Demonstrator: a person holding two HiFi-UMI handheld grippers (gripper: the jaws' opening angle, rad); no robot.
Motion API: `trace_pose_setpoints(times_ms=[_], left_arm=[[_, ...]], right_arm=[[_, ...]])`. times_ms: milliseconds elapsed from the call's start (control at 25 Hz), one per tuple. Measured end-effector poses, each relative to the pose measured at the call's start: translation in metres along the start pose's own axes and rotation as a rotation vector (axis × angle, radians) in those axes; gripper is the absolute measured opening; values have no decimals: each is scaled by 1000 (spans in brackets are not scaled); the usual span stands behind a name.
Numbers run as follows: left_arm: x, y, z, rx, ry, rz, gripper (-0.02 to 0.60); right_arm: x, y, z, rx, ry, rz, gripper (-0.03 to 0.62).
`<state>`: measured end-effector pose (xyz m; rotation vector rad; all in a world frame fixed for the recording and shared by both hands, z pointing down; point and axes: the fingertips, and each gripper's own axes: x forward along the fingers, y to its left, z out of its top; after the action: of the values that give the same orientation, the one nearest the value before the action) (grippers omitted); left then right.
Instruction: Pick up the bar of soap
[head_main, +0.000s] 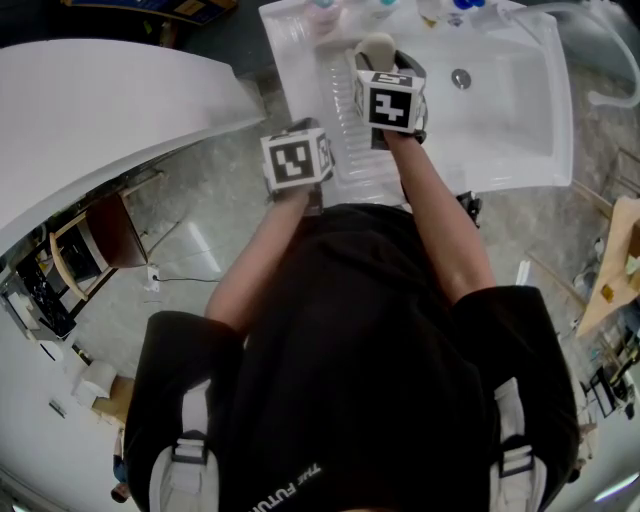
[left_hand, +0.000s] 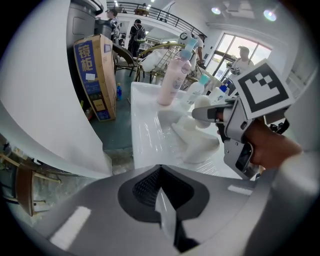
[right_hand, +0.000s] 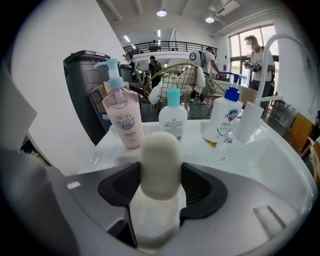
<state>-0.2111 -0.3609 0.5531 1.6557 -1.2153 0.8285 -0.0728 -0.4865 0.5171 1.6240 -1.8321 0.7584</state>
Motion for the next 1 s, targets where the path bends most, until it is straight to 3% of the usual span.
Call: trace_pose_setpoints(times_ms=[560, 1000], left_arm=[[-12, -16, -5, -15, -33, 47, -3], [-15, -75, -21, -63, -84, 46, -3]], right_arm=[[-58, -3, 10, 11, -116, 96, 273], [-120, -36, -2, -9, -206, 197, 273]])
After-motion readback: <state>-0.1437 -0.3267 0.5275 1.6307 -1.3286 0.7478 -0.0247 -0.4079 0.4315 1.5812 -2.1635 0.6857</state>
